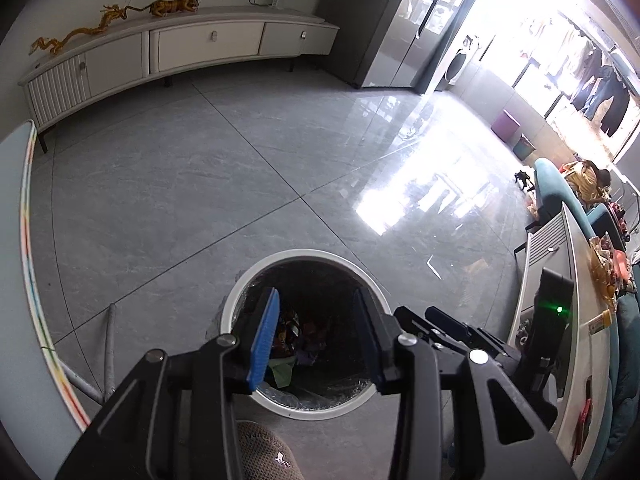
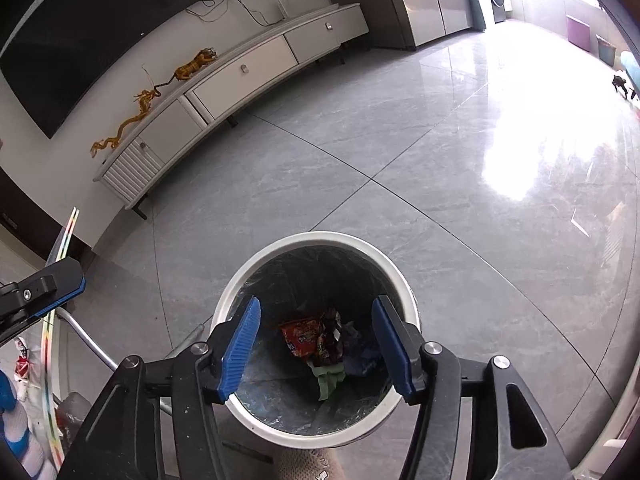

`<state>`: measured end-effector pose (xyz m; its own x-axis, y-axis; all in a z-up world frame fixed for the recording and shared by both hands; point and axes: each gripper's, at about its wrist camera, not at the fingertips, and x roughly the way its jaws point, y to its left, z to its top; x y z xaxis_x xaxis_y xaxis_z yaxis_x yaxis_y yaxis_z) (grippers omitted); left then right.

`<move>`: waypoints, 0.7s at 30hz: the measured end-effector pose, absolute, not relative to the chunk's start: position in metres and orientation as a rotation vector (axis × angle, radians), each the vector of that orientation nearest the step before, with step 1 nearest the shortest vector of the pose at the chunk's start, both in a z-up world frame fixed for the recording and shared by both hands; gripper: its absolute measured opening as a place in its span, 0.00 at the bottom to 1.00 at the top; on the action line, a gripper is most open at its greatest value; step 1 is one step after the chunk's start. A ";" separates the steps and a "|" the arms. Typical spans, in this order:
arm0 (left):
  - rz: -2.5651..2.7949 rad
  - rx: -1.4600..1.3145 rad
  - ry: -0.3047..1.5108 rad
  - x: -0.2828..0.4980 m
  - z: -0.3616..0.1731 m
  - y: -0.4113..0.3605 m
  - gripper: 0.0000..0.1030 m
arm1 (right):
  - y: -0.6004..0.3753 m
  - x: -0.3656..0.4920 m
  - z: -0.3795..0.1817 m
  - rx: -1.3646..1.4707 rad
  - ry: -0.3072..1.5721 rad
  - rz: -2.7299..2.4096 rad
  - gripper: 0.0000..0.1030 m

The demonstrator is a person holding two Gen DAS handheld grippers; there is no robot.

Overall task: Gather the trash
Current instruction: 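Move both tools back to the table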

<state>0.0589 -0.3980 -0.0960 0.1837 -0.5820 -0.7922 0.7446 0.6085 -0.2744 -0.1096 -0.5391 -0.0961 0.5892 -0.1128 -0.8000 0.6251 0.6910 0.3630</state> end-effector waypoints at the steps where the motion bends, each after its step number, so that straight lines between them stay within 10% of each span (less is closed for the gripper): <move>1: -0.942 0.190 0.991 0.055 -0.089 -0.392 0.36 | -0.538 -0.110 -0.091 0.681 0.824 -0.469 0.59; 14: -0.775 0.199 0.727 0.014 -0.011 -0.259 0.36 | -0.498 -0.118 -0.006 0.601 0.633 -0.425 1.00; 21: -0.623 0.157 0.647 0.003 0.013 -0.165 0.45 | -0.460 -0.114 0.055 0.526 0.502 -0.360 1.00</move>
